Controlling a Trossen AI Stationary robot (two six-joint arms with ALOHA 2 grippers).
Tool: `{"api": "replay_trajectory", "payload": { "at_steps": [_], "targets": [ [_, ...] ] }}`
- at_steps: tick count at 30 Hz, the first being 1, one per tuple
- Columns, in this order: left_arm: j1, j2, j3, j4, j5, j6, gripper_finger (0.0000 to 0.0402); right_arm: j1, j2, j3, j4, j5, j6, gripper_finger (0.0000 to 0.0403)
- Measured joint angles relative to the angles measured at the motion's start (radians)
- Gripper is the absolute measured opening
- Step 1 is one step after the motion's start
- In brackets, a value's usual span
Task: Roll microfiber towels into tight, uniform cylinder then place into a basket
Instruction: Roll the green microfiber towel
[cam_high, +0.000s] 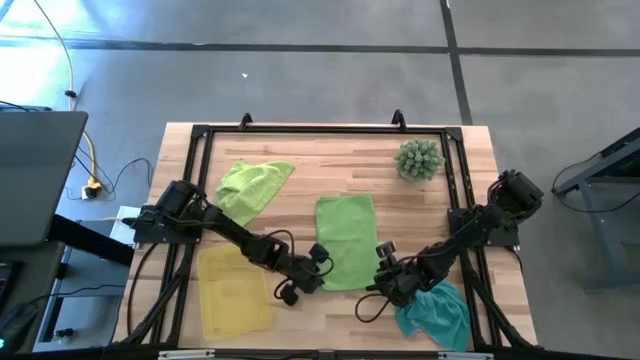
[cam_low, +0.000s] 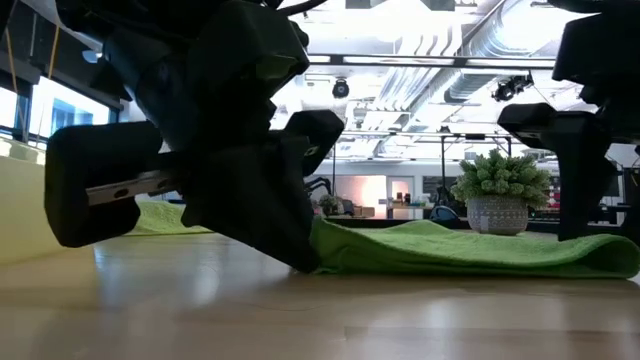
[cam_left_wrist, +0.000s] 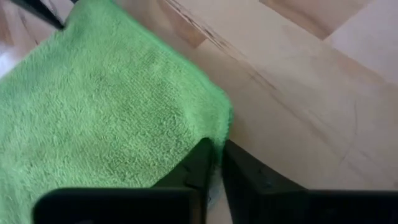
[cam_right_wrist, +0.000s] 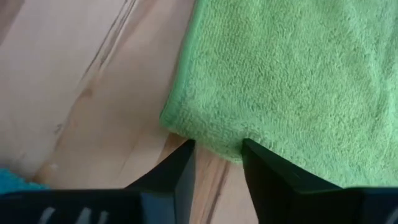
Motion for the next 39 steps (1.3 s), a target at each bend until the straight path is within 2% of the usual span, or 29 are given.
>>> {"api": "replay_trajectory", "payload": {
  "at_steps": [3,10,14,19,25,29,33,39],
  "targets": [
    [0.0,0.0,0.0,0.003,-0.001,-0.058,0.0005,0.0,0.0,0.0,0.0,0.0,0.048,0.0087],
    [-0.02,0.003,-0.001,0.02,-0.057,-0.089,0.0007,0.0,0.0,0.0,0.0,-0.024,0.11,0.0019],
    [-0.021,-0.009,-0.002,0.012,-0.057,-0.124,0.0002,0.0,0.0,0.0,-0.001,-0.046,0.146,0.0003],
    [-0.016,-0.031,-0.003,0.016,-0.052,-0.189,0.0001,0.0,0.0,0.0,-0.002,-0.06,0.172,0.002],
    [-0.011,-0.031,-0.003,-0.016,-0.041,-0.319,0.0001,-0.002,0.0,0.023,-0.015,-0.06,0.172,0.0073],
    [-0.011,-0.031,-0.003,-0.028,-0.042,-0.35,0.0001,0.0,0.0,0.052,-0.043,-0.105,0.168,0.0098],
    [-0.011,-0.031,-0.003,-0.028,-0.042,-0.351,0.0001,0.017,0.0,0.054,-0.01,-0.127,0.108,0.0103],
    [-0.011,-0.031,-0.003,-0.028,-0.043,-0.351,0.0001,0.027,0.0,0.047,0.02,-0.029,0.028,0.0095]
  ]
}}
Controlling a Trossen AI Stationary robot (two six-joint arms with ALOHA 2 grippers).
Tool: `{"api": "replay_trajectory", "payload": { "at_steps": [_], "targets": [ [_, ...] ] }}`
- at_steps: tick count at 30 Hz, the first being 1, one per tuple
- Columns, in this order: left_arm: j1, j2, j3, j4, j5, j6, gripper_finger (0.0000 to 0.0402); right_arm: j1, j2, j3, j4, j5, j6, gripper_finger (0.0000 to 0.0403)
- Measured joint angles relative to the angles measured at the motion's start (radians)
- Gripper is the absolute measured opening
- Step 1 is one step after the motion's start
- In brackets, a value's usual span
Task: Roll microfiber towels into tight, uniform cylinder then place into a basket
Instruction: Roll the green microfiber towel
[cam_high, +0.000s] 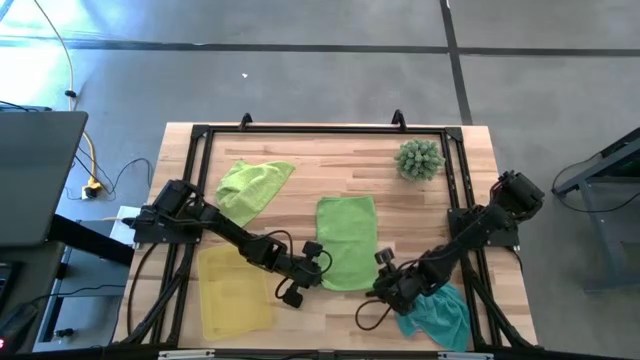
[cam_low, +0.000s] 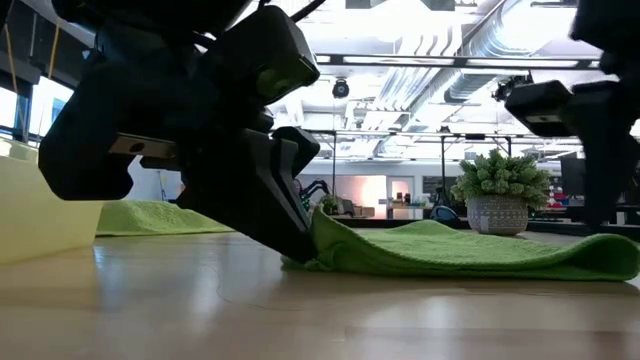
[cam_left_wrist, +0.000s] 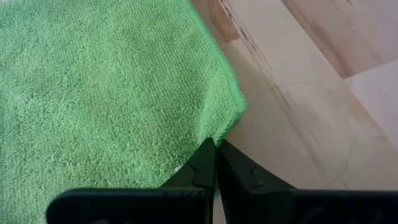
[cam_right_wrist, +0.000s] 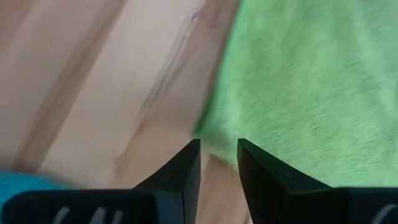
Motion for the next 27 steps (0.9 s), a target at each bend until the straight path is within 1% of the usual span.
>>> {"api": "replay_trajectory", "payload": {
  "at_steps": [5,9,14,17,21,27],
  "targets": [
    [0.0,0.0,0.0,0.0,0.0,0.0,0.0001,-0.01,0.019,0.0,0.01,0.006,0.0,0.0095],
    [0.0,0.0,0.001,-0.003,0.0,-0.027,0.0001,-0.01,0.063,0.0,0.03,-0.041,0.0,0.0095],
    [0.0,-0.002,0.001,-0.014,0.0,-0.034,0.0001,-0.01,0.086,0.003,0.069,-0.041,0.004,0.0095],
    [0.0,-0.002,0.001,-0.015,0.0,-0.034,0.0001,-0.01,0.087,0.003,0.07,-0.04,0.013,0.0095],
    [0.0,-0.002,0.001,-0.016,-0.001,-0.034,0.0001,-0.011,0.077,0.001,0.062,-0.058,0.079,0.0094],
    [0.0,-0.002,0.001,-0.016,-0.001,-0.036,0.0001,-0.01,0.035,-0.002,0.045,-0.076,0.088,0.0094]
  ]
}}
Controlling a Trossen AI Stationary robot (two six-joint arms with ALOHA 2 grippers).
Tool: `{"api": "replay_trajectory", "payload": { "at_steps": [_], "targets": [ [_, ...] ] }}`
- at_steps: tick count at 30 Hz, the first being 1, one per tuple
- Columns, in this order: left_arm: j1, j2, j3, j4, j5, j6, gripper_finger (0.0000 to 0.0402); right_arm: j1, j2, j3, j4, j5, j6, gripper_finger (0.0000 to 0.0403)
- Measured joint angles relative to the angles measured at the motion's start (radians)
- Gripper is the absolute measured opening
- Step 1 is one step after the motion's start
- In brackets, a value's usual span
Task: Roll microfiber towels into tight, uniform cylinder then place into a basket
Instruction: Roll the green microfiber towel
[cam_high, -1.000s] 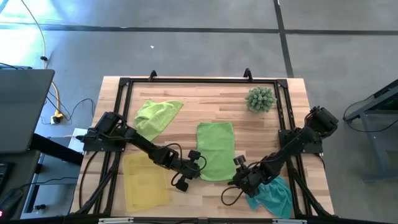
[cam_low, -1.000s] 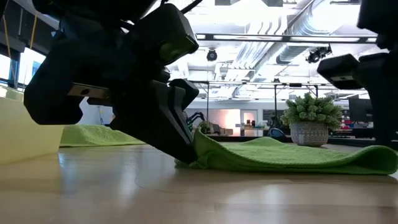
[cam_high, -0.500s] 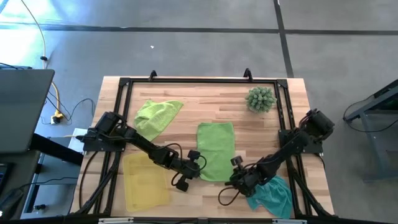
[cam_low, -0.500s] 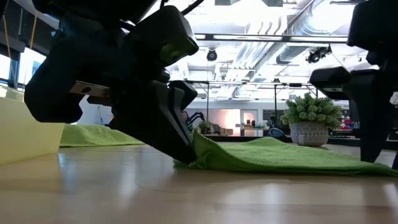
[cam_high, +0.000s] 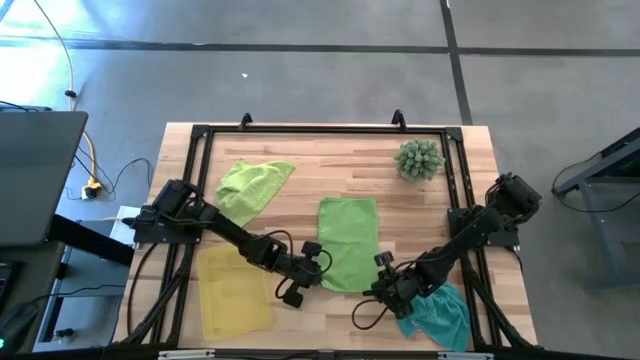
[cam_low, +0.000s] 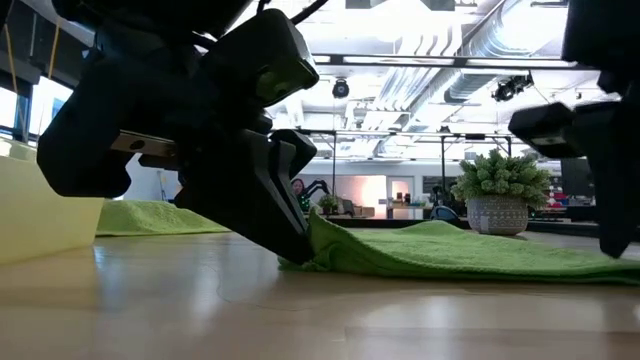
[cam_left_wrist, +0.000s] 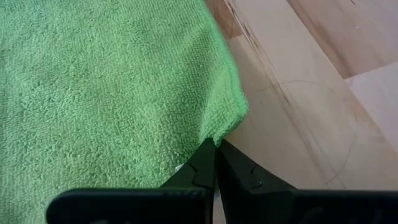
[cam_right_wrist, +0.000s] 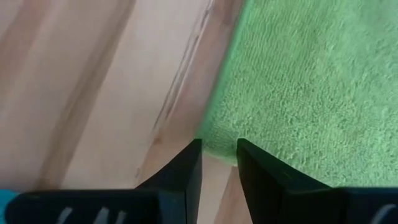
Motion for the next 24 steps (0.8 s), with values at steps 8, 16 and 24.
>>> {"api": "replay_trajectory", "payload": {
  "at_steps": [8,16,24],
  "targets": [
    [0.0,0.0,0.0,0.0,0.0,-0.024,0.0001,0.0,-0.001,0.0,-0.002,-0.004,-0.041,0.0135],
    [0.0,0.0,0.0,0.0,0.0,-0.024,0.0001,-0.001,0.002,0.001,0.0,-0.024,-0.088,0.0185],
    [0.0,0.0,0.0,0.0,-0.002,-0.067,0.0001,0.001,0.06,0.004,0.038,0.003,-0.08,0.0164]
  ]
}}
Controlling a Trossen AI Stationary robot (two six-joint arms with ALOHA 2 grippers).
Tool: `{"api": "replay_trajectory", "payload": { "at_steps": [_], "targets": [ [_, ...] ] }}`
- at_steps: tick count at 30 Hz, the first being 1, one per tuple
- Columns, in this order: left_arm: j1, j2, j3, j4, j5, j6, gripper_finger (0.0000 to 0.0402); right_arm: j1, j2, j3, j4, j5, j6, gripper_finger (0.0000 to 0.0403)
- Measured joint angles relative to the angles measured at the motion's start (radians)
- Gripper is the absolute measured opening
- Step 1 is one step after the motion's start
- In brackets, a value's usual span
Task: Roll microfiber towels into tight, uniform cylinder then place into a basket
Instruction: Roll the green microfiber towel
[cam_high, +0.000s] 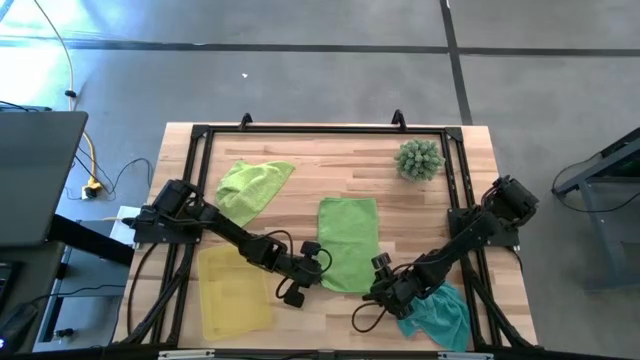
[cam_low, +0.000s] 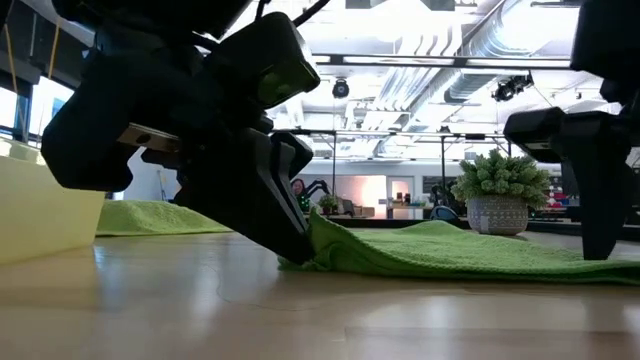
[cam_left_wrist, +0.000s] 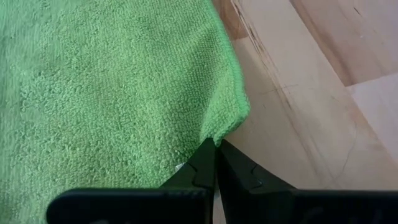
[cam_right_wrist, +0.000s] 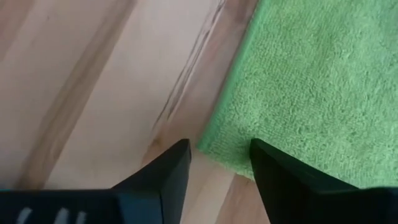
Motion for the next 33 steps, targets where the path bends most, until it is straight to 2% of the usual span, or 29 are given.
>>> {"api": "replay_trajectory", "payload": {
  "at_steps": [5,14,18,26,33],
  "targets": [
    [-0.002,0.0,0.0,0.0,0.0,-0.055,0.0001,0.0,0.006,0.0,0.007,0.006,0.081,0.0133],
    [-0.002,0.0,0.0,0.001,0.0,-0.101,0.0001,0.016,0.005,0.0,0.007,0.018,0.18,0.0042],
    [-0.002,-0.015,0.0,-0.003,0.004,-0.136,0.0001,0.014,-0.011,-0.001,-0.017,0.024,0.204,0.0014],
    [-0.002,-0.072,0.001,-0.067,0.007,-0.193,0.0001,0.003,-0.061,-0.005,-0.064,0.047,0.246,0.0005],
    [-0.003,-0.082,0.0,-0.085,0.003,-0.375,0.0001,-0.006,-0.089,-0.004,-0.066,0.094,0.301,0.0005]
  ]
}}
